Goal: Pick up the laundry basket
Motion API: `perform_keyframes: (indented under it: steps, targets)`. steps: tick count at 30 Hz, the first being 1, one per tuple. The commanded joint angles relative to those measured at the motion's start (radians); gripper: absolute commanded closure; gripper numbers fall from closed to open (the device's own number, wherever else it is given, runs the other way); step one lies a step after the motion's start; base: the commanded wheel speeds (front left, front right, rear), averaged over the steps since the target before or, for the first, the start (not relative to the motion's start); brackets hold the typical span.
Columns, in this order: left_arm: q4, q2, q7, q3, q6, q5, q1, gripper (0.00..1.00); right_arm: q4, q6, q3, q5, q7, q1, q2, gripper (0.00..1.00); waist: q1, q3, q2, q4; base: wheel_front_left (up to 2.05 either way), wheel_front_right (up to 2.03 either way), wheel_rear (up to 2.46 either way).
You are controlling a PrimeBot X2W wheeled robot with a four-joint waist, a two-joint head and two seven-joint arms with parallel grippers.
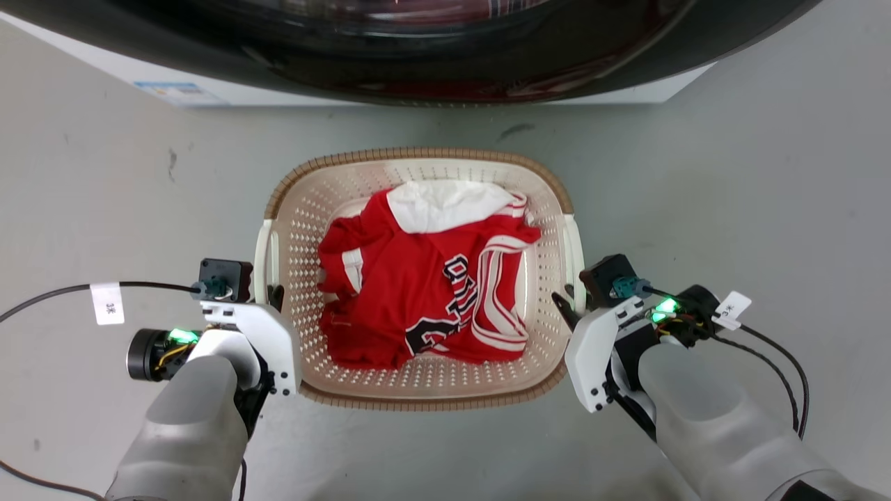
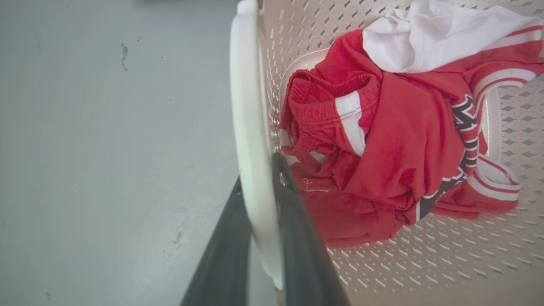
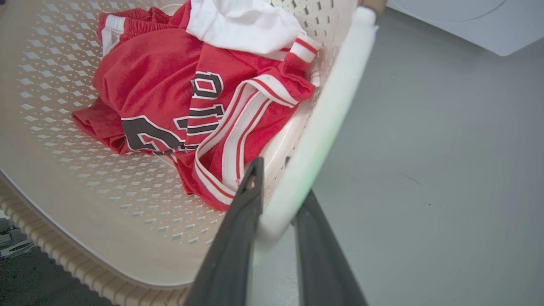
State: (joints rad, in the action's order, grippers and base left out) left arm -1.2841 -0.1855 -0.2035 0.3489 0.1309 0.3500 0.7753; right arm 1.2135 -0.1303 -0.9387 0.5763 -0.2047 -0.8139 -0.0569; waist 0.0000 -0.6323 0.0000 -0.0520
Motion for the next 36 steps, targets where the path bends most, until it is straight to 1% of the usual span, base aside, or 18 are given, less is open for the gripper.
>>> perform_keyframes:
  steps: [1,9,19,26,36]
  targets:
    - [0.008,0.009,0.002,0.007,-0.002,0.003,-0.005,1.0,-0.005,-0.001,-0.011,0.0,0.002,0.012,0.012,1.0,0.0,0.034,0.0,0.009,0.0,0.0,0.0]
    - [0.024,0.0,0.045,0.076,-0.002,0.068,-0.045,1.0,-0.003,-0.001,-0.047,0.046,0.044,0.06,0.012,1.0,0.0,0.144,0.0,0.036,0.0,0.0,0.0]
    - [0.049,-0.011,0.154,0.167,-0.002,0.161,-0.1,1.0,-0.009,-0.001,-0.1,0.116,0.116,0.112,0.011,1.0,0.0,0.288,0.0,0.07,0.0,0.0,0.0]
    - [0.085,-0.023,0.239,0.239,-0.002,0.233,-0.128,1.0,0.001,-0.001,-0.136,0.166,0.164,0.141,0.011,1.0,0.0,0.372,0.0,0.075,0.0,0.0,0.0]
    - [0.132,-0.059,0.36,0.346,0.0,0.34,-0.179,1.0,-0.003,0.0,-0.194,0.242,0.252,0.185,0.006,1.0,0.0,0.487,0.0,0.074,0.0,0.0,0.0]
